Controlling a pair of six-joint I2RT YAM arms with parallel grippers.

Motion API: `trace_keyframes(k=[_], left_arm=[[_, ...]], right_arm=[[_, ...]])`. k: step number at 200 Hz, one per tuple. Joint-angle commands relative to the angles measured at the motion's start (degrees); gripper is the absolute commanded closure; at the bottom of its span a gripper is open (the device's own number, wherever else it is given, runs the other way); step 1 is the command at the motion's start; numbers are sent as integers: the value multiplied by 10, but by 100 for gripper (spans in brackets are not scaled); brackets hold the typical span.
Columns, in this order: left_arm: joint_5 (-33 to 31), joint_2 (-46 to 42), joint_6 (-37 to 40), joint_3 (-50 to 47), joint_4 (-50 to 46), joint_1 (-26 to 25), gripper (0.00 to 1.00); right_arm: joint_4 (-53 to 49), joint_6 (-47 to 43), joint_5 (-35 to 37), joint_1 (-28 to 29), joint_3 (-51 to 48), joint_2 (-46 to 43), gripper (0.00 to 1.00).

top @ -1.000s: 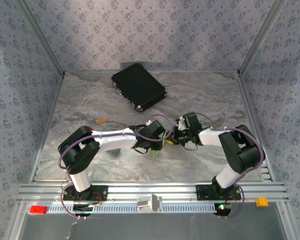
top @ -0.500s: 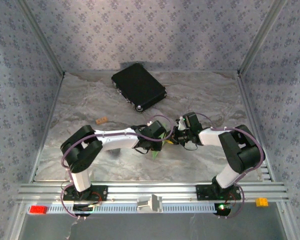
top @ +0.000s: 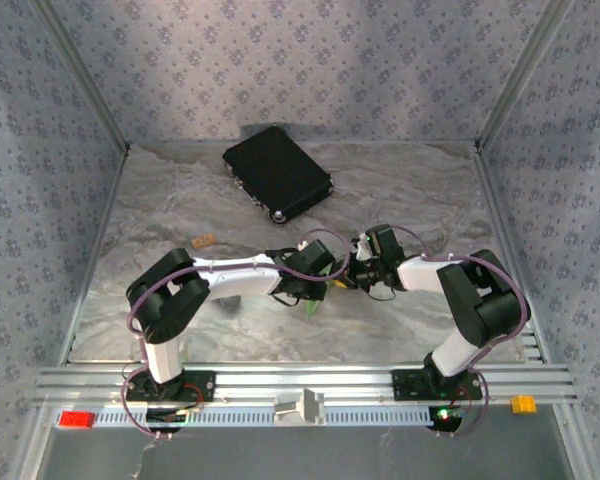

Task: Fold a paper plane with a square sheet of paper (pick it up from the middle)
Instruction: Turn over a paper plane at the center of the table.

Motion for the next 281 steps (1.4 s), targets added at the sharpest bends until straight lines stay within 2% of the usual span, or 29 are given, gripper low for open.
trace_keyframes(k=[1,69,127,218,239,281], left_arm=[[-7,13,5,15,-22,1,84],[-16,22,3,24,-37,0,84],[-28,2,6,21,-38,-3,78],[-13,22,8,31,-41,-4,92],[-28,16,1,38,-57,-6,94],[-98,4,-45,61,-128,-9,100]], right_arm=[[-7,-9,-3,-3,-5,-2,91],[-7,-10,-3,-4,-5,-4,90],[-11,-10,-3,-7,-5,-7,90],[-13,-11,-6,-8,-5,-12,87],[-33,-22,-2,-16,-3,-26,83],[-138,-75,45,-44,5,-90,75]])
